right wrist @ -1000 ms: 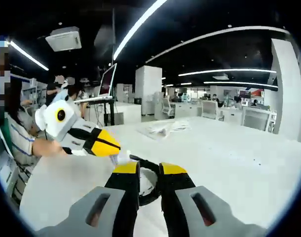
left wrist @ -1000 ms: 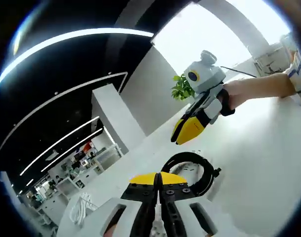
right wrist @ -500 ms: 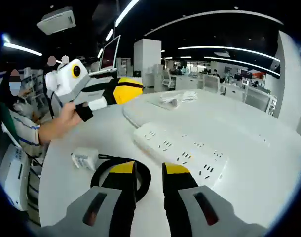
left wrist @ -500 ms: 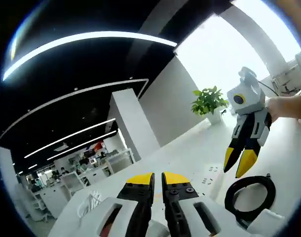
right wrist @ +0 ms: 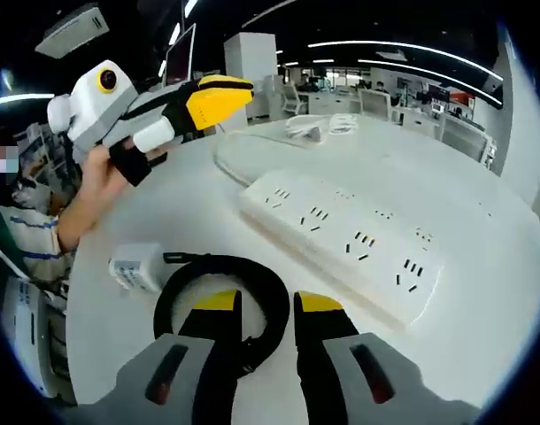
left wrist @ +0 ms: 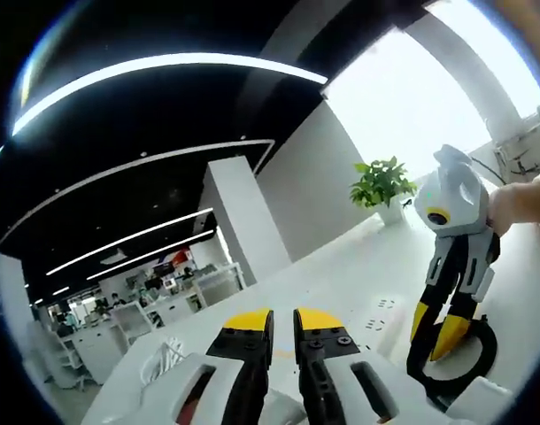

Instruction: Straighten the power strip on the desk, plug the charger into it

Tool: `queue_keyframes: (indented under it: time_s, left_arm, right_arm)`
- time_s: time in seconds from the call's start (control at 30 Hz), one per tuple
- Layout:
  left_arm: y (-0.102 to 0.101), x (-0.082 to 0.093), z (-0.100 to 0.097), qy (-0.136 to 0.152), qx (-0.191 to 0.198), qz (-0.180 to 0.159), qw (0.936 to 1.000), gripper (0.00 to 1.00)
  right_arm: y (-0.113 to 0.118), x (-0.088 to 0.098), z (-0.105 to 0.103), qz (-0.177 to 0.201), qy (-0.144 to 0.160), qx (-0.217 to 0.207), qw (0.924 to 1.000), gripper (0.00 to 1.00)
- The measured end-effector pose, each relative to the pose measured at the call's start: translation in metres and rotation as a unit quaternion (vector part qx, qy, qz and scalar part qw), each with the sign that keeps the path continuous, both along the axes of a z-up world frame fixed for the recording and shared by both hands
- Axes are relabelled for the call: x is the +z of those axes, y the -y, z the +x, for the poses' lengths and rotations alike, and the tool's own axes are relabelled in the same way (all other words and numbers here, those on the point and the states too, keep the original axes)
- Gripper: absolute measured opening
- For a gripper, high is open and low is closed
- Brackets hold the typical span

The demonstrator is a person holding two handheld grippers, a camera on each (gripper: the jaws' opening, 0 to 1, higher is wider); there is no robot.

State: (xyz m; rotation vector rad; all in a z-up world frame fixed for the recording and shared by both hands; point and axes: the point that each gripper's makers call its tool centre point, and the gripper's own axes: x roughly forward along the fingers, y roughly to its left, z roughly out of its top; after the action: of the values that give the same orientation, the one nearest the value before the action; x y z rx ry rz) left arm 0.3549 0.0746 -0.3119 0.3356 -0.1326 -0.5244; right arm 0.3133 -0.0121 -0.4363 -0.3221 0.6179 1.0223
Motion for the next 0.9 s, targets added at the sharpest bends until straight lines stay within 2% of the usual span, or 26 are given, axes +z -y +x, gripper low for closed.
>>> queue_keyframes:
  time_s: [0.07,0.13,0.27,0.33,0.43,0.47,0.57,0.67,0.73,0.9]
  left_arm:
    - [0.000,0.001,0.000,0.002,0.000,-0.002,1.0000,0.08]
    - [-0.001,0.002,-0.001,0.003,0.000,-0.003,1.0000,0.08]
    - [0.001,0.004,-0.003,0.002,-0.005,-0.007,1.0000,0.09]
    - [0.002,0.004,-0.003,0.001,-0.007,-0.008,0.9999,0.09]
    - [0.006,0.003,-0.006,-0.002,-0.014,-0.005,0.9999,0.09]
    - [0.008,0.001,-0.006,-0.004,-0.017,-0.003,0.9998,0.10]
    - [0.013,-0.003,-0.007,-0.014,-0.025,0.003,0.9996,0.11]
    - [0.016,-0.006,-0.008,-0.019,-0.031,0.008,0.9993,0.11]
    - [0.018,-0.008,-0.008,-0.021,-0.034,0.010,0.9991,0.11]
    - [0.030,-0.015,-0.013,-0.034,-0.059,0.022,0.9974,0.13]
  right_arm:
    - [-0.002,-0.002,0.002,-0.015,0.004,0.005,0.9999,0.17]
    - [0.002,-0.003,0.009,-0.051,0.032,0.011,0.9981,0.12]
    - [-0.002,-0.004,0.005,-0.043,0.012,0.007,0.9990,0.11]
    - [-0.001,-0.003,0.006,-0.044,0.012,0.006,0.9989,0.10]
    - [0.004,0.004,0.013,-0.079,0.067,0.005,0.9946,0.08]
    - [0.003,0.013,0.012,-0.084,0.094,0.001,0.9920,0.07]
    - [0.006,0.031,0.009,-0.089,0.126,-0.015,0.9880,0.06]
    - [0.014,0.040,0.008,-0.108,0.134,-0.034,0.9845,0.05]
    - [0.018,0.043,0.006,-0.113,0.128,-0.046,0.9843,0.05]
    - [0.022,0.058,-0.001,-0.102,0.123,-0.061,0.9853,0.04]
